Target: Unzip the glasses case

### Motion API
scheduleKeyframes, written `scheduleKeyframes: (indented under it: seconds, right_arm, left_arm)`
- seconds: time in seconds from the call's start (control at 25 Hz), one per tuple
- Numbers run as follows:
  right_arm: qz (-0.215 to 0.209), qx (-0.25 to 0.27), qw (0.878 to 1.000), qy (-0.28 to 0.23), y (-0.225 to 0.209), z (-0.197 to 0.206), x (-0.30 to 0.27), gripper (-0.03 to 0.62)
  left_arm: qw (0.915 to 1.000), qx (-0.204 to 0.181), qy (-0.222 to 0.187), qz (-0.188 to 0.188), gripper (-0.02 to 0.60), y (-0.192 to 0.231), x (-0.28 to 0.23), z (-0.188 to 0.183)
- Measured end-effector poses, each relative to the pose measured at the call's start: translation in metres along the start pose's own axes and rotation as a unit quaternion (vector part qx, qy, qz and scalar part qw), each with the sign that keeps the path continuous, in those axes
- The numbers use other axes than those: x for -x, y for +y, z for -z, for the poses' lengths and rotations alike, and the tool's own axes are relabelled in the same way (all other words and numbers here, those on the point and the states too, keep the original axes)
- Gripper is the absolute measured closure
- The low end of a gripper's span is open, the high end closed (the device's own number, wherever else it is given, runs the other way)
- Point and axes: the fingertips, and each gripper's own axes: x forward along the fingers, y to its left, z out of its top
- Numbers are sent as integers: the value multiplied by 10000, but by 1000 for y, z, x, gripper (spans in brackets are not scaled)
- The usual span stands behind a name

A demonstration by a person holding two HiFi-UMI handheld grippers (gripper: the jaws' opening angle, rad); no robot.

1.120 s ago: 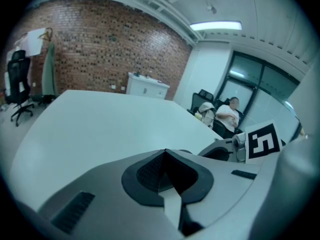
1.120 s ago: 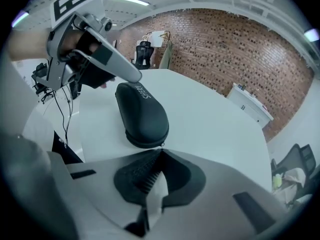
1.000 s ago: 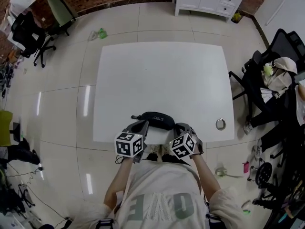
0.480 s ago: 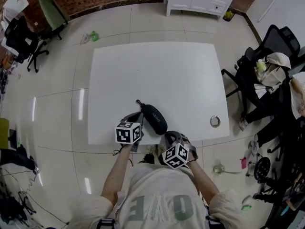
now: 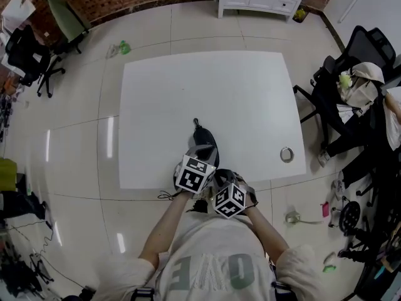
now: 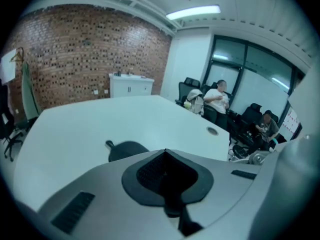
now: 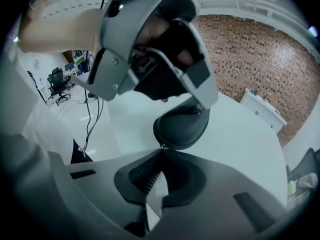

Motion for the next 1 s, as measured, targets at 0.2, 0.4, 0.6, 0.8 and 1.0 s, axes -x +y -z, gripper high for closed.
scheduleKeyframes:
  seconds: [0.2, 0.4, 0.6, 0.8, 1.0]
  right_arm:
    - [4, -189, 9998, 22, -5, 5, 1, 594]
    - [164, -342, 9992, 131, -19, 16, 7, 594]
    - [333, -410, 9984, 224, -30, 20, 12, 594]
    - [641, -1183, 9903, 344, -55, 30, 14, 594]
    - [974, -501, 9928, 480, -78, 31, 11, 594]
  left_arm:
    - [9997, 237, 54, -5, 578, -4, -9, 9]
    - [9991, 391, 84, 111, 578, -6, -13, 7]
    - [9985, 501, 146, 184, 578, -8, -15, 5]
    - [9977, 579, 197, 286, 578, -8, -20, 3]
    - [9973, 624, 221, 325, 578, -8, -21, 2]
